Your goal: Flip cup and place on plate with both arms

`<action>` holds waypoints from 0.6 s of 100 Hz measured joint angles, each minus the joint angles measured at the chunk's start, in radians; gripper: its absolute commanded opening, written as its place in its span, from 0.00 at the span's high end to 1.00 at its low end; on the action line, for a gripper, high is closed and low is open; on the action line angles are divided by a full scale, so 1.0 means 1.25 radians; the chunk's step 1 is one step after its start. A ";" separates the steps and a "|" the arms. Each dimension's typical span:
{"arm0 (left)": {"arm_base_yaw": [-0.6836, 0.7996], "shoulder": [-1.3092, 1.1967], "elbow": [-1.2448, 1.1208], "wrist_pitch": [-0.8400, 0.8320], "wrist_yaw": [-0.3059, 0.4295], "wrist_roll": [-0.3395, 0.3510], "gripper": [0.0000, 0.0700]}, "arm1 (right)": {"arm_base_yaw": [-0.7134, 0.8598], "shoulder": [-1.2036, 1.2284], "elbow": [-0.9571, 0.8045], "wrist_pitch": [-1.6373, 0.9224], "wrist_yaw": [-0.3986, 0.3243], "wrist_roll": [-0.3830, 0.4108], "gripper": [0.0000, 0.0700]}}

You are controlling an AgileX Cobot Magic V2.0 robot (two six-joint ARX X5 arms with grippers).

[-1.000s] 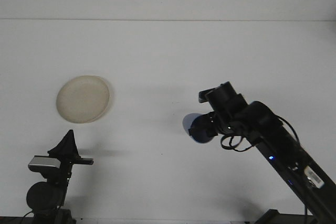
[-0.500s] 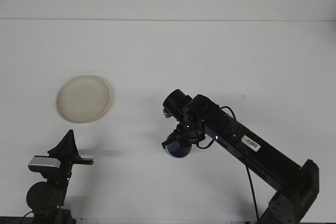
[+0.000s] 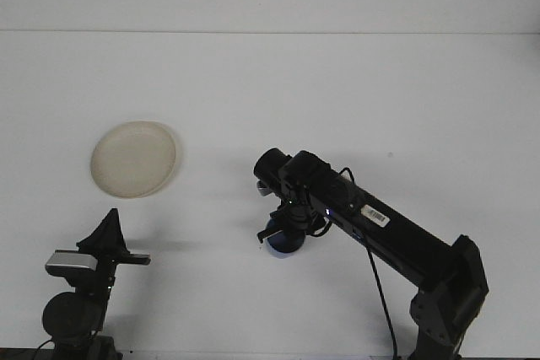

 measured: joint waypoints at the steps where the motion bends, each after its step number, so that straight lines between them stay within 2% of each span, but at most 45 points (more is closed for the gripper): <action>1: 0.000 0.000 0.000 0.000 0.000 0.000 0.98 | 0.001 0.001 0.000 0.000 0.000 0.000 0.73; 10: 0.000 0.000 0.000 0.000 0.000 0.000 0.98 | 0.003 0.005 0.000 0.000 -0.005 -0.002 0.46; 17: 0.000 0.000 0.000 0.000 0.000 0.000 0.98 | 0.005 0.005 0.002 0.000 -0.010 -0.003 0.34; 60: 0.000 0.000 0.000 0.000 0.000 0.000 0.98 | -0.009 -0.045 0.109 -0.006 -0.010 -0.053 0.29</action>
